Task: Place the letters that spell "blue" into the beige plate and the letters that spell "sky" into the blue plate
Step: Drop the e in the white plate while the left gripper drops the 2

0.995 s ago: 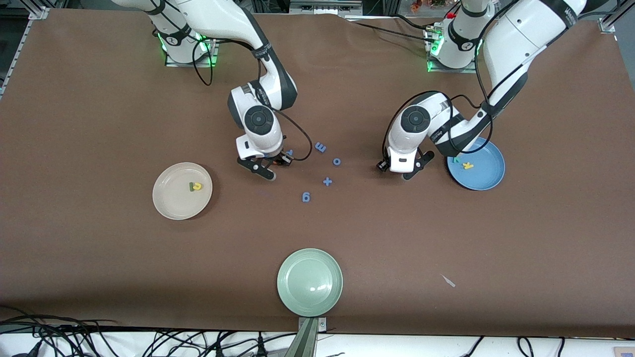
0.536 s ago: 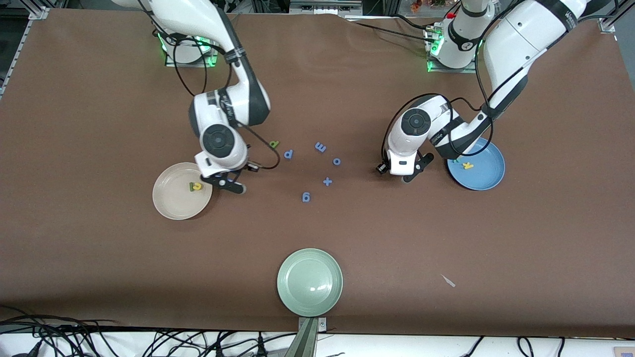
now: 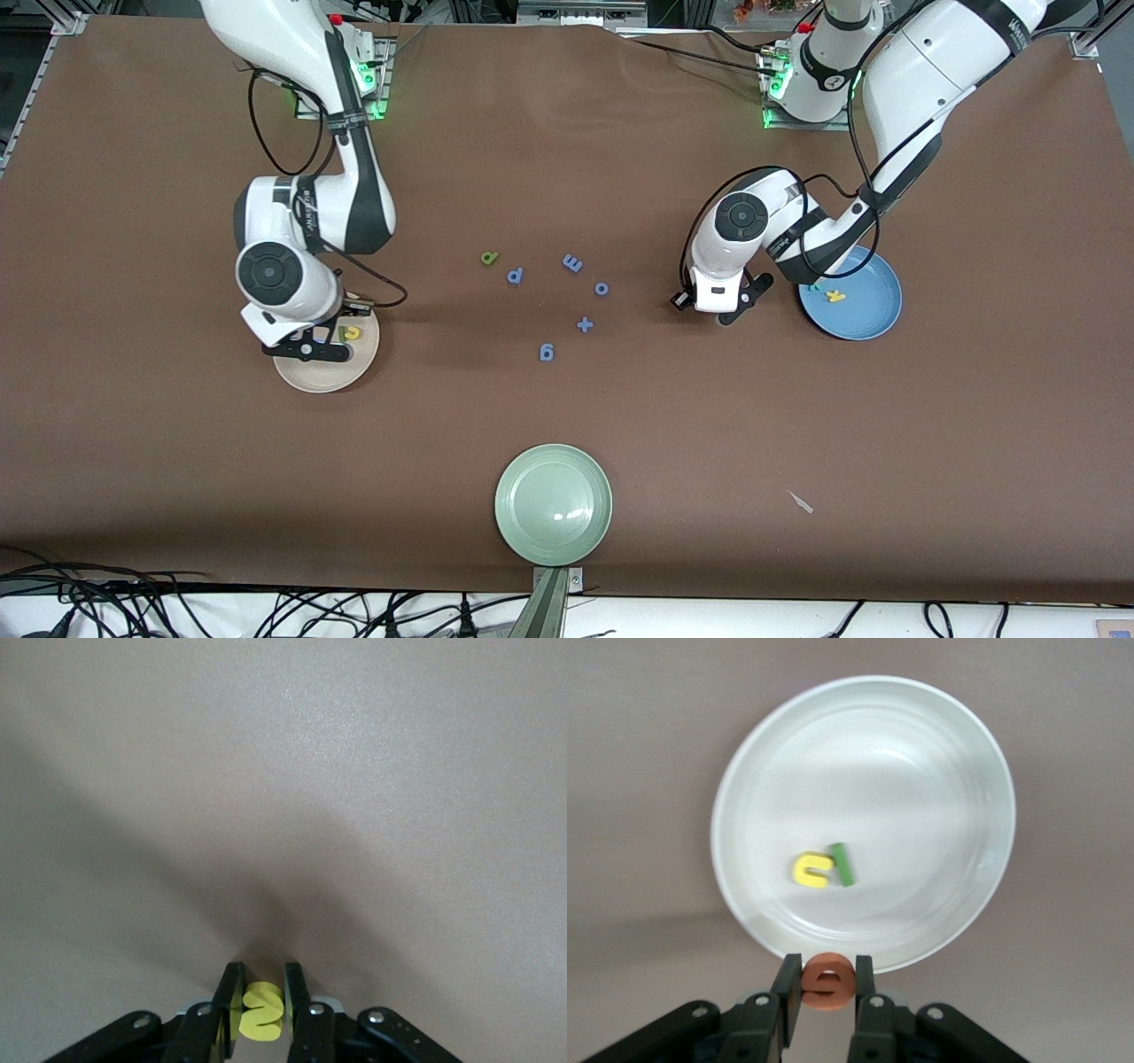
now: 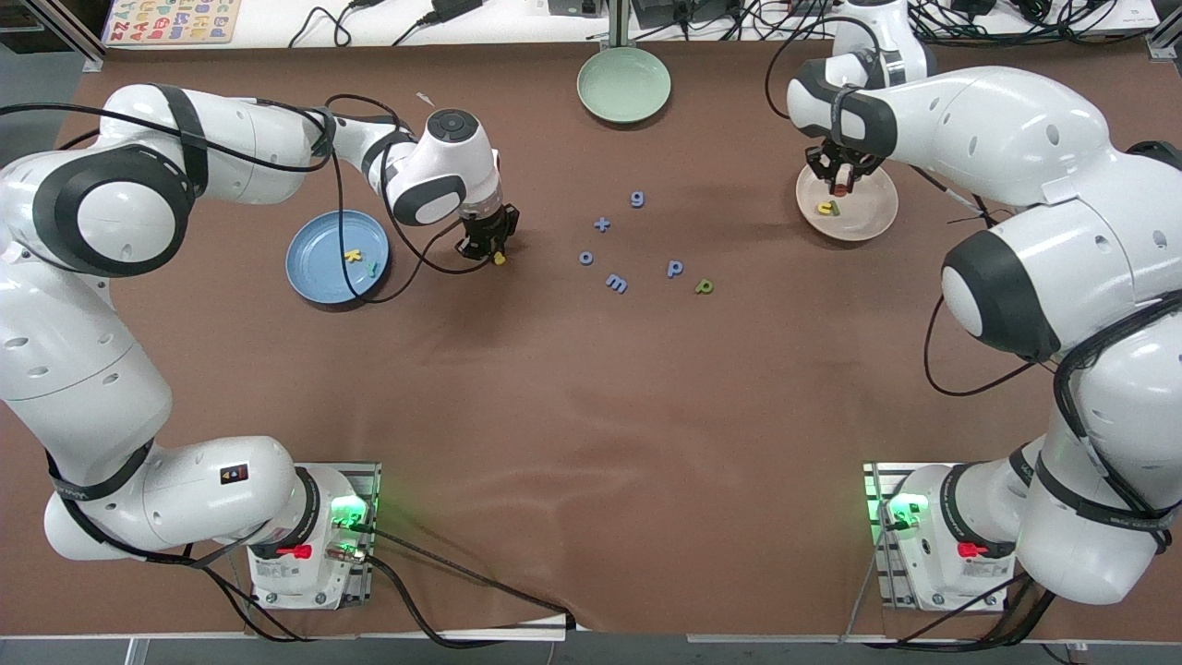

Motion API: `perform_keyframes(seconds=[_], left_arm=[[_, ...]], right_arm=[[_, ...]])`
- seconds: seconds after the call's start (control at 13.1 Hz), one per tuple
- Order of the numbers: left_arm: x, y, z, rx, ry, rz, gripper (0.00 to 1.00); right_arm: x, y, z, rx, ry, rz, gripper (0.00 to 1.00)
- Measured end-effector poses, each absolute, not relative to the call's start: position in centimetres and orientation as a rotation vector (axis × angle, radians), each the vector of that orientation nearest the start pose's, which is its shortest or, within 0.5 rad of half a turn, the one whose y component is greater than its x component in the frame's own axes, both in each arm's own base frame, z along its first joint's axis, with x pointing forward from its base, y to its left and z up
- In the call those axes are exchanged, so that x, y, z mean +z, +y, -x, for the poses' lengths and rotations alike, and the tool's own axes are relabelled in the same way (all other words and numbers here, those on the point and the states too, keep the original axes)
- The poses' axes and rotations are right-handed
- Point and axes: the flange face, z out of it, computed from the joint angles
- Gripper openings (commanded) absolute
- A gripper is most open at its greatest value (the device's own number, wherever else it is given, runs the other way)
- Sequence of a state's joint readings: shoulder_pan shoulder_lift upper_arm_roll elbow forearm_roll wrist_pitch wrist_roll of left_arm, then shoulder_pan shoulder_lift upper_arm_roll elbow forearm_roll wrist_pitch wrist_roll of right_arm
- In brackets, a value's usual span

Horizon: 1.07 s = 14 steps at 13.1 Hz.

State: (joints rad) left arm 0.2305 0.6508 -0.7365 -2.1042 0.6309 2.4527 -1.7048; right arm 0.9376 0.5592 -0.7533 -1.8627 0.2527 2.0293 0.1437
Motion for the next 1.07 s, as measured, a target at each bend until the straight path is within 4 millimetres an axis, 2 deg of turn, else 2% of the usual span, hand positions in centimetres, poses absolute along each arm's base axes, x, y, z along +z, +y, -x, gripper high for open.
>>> perform_keyframes(seconds=[0.15,0.46,0.61,0.69,0.84,0.99,1.07], left_arm=[[17.3,-28.0,-49.0,0.099,-1.176,2.884,0.01],[17.9,-26.8,-49.7,0.108,-1.180,2.833,0.01],[19.5,-25.0,-50.6,0.129,-1.171,2.816,0.02],[20.6,-23.4,-51.4,0.143,-1.158,2.820,0.02],[22.5,-18.6,-52.7,0.187,-1.085,2.816,0.02],[23.6,-13.9,-53.6,0.238,-1.040,2.816,0.04],[23.7,-12.1,-53.7,0.252,-1.032,2.819,0.05]], right_arm=[[25.9,14.4,-58.3,0.330,0.128,3.315,0.51],[25.7,14.9,-58.0,0.331,0.154,3.282,0.53],[26.0,16.3,-57.7,0.322,0.198,3.263,0.53],[26.0,17.7,-57.2,0.323,0.240,3.250,0.53],[25.4,21.4,-56.0,0.339,0.350,3.209,0.53],[24.6,25.3,-54.4,0.353,0.455,3.171,0.53],[24.2,27.1,-53.7,0.344,0.508,3.158,0.53]])
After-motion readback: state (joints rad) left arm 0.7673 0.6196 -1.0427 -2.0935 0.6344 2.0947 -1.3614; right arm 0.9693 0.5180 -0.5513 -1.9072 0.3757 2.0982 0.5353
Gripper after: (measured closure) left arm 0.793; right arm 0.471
